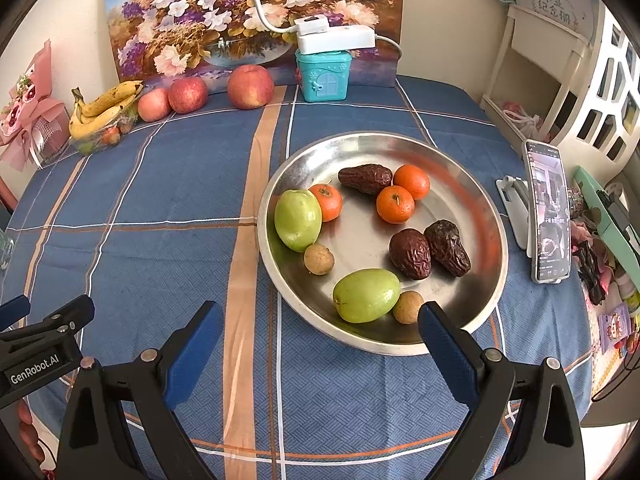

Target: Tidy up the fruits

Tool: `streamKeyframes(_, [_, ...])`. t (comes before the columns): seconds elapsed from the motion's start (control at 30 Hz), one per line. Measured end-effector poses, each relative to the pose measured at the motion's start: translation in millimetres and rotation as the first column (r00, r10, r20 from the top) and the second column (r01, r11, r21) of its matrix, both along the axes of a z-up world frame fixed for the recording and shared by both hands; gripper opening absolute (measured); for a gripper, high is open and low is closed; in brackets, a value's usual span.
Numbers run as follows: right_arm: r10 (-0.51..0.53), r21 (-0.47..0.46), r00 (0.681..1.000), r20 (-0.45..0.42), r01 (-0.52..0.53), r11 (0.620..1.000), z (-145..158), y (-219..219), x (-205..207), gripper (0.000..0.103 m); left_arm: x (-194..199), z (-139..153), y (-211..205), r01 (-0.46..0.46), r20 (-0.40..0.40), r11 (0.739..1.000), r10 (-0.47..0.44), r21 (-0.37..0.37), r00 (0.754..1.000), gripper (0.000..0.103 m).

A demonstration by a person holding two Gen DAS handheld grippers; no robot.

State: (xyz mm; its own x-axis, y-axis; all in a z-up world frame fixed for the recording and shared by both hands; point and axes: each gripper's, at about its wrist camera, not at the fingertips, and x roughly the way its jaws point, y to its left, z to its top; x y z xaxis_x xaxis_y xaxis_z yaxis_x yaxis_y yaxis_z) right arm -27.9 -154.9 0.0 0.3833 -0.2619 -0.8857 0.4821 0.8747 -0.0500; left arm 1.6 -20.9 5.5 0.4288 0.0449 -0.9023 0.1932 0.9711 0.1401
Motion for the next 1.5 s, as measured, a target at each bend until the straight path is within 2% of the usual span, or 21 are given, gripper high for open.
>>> streamKeyframes(1.5, [-0.006,0.002,1.0,-0.008,0.006,1.0,-1.8,-1.9,-1.6,0.098,-0.4,-0.7,-1.4,-0.003,-0.001,1.0,0.003,0.003,1.0,0.103])
